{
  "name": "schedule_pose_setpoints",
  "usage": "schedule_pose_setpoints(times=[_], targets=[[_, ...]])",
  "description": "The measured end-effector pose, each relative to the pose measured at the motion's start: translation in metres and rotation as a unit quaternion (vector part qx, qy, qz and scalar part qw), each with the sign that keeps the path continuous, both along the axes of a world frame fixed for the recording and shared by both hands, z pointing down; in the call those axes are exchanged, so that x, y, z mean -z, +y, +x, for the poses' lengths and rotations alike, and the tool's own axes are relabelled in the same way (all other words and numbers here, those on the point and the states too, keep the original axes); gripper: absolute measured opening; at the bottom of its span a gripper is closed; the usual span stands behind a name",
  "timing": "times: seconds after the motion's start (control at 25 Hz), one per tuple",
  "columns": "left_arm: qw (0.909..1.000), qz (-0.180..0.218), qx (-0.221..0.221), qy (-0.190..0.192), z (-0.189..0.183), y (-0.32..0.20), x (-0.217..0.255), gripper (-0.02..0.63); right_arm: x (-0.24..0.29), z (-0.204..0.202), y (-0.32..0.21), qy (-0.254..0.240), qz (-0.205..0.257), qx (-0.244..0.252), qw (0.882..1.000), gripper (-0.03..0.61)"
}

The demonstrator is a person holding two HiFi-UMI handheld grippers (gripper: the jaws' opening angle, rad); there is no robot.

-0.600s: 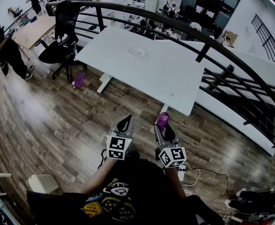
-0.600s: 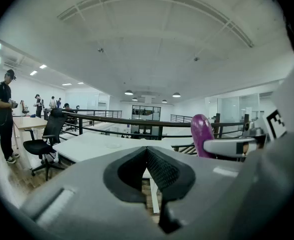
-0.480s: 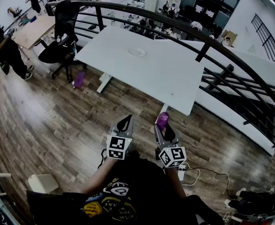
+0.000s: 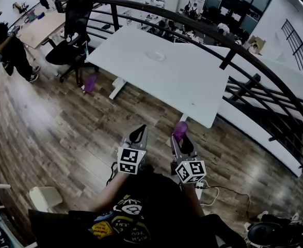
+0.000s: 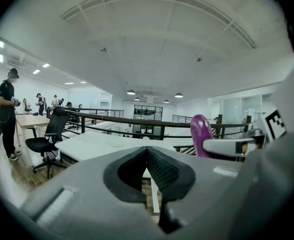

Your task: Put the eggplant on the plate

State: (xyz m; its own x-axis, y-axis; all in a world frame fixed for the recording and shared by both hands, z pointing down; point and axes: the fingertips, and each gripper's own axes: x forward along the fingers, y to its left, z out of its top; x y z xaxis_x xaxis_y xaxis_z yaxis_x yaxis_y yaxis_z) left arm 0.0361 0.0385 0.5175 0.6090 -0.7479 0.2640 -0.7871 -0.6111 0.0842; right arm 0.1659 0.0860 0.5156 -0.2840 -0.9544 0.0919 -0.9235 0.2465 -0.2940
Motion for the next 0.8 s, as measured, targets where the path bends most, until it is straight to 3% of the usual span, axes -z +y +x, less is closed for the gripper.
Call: schedule_pose_setpoints(times=[0.32, 0.56, 0.8], targets=[[0.9993, -0.022, 0.029, -0.004, -0.031, -0.015, -0.017, 0.005, -0.005, -0.027, -0.023, -0.011, 0.000, 0.036, 0.999, 0.195], [0.9992, -0.030, 0.027, 0.002, -0.045, -0.066, -0.018, 0.005, -0.010, -0.044, -0.068, -0.003, -0.020, 0.039, 0.999, 0.195], [0.9992, -0.036, 0.012, 0.011, -0.062, -0.138, -0.012, 0.005, -0.005, -0.065, -0.145, 0.019, -0.028, 0.046, 0.998, 0.195]])
